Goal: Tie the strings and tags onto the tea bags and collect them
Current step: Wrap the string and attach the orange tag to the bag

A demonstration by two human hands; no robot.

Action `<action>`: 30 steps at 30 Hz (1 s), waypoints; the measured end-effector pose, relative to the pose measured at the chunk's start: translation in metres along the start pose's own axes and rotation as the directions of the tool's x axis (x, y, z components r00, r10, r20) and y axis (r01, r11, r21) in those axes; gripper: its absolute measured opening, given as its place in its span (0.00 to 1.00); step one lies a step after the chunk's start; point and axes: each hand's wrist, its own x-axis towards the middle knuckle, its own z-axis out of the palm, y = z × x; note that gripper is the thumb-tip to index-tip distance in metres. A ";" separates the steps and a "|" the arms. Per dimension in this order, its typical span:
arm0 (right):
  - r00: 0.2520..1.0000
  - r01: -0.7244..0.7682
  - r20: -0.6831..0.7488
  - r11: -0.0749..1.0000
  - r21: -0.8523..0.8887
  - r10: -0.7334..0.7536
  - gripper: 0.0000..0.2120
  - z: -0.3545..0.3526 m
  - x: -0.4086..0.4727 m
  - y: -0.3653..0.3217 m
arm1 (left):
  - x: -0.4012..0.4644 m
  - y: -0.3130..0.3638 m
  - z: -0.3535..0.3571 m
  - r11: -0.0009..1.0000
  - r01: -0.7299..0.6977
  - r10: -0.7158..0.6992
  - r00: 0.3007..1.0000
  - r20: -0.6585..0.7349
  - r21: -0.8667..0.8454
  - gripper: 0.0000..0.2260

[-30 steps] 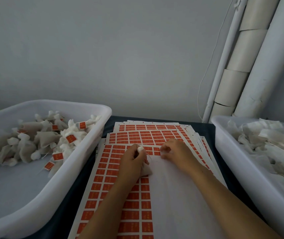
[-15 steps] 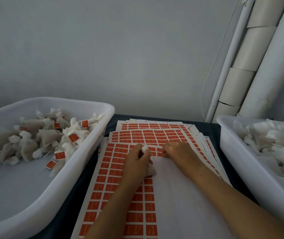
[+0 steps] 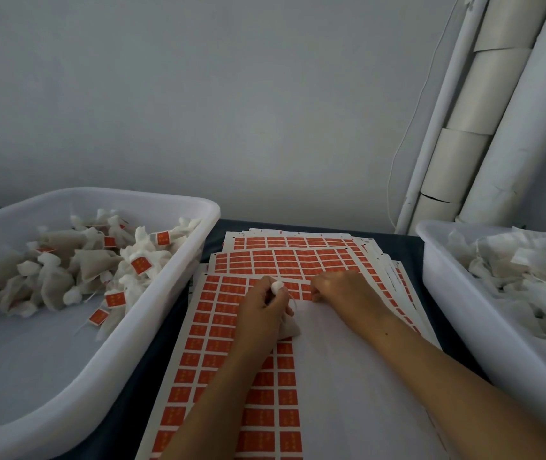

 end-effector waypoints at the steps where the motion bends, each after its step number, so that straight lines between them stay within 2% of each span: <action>1: 1.000 0.012 0.004 1.000 -0.004 -0.012 0.12 0.000 -0.001 0.000 | 0.000 0.000 0.000 1.000 0.003 -0.003 1.000 -0.001 -0.004 0.08; 8: 0.997 0.072 0.012 0.997 -0.014 -0.072 0.14 -0.001 -0.007 0.008 | -0.001 0.001 0.000 1.000 -0.002 0.002 1.000 0.016 -0.021 0.08; 16: 0.974 0.222 0.075 0.963 -0.151 -0.213 0.15 -0.003 0.000 0.004 | 0.000 -0.001 0.000 0.999 0.000 0.000 1.000 -0.005 -0.033 0.08; 21: 0.976 0.215 0.074 0.970 -0.117 -0.207 0.13 -0.004 0.004 0.006 | 0.001 -0.001 0.000 0.999 0.018 -0.019 1.000 -0.012 -0.041 0.09; 27: 0.993 0.110 0.031 0.994 0.016 -0.111 0.10 -0.009 0.004 0.010 | 0.001 0.000 0.000 0.998 0.041 -0.042 0.999 -0.002 -0.036 0.09; 30: 0.990 0.125 0.058 0.992 -0.001 -0.125 0.11 -0.009 0.005 0.010 | 0.001 0.000 -0.001 0.999 0.046 -0.046 0.999 -0.002 -0.029 0.09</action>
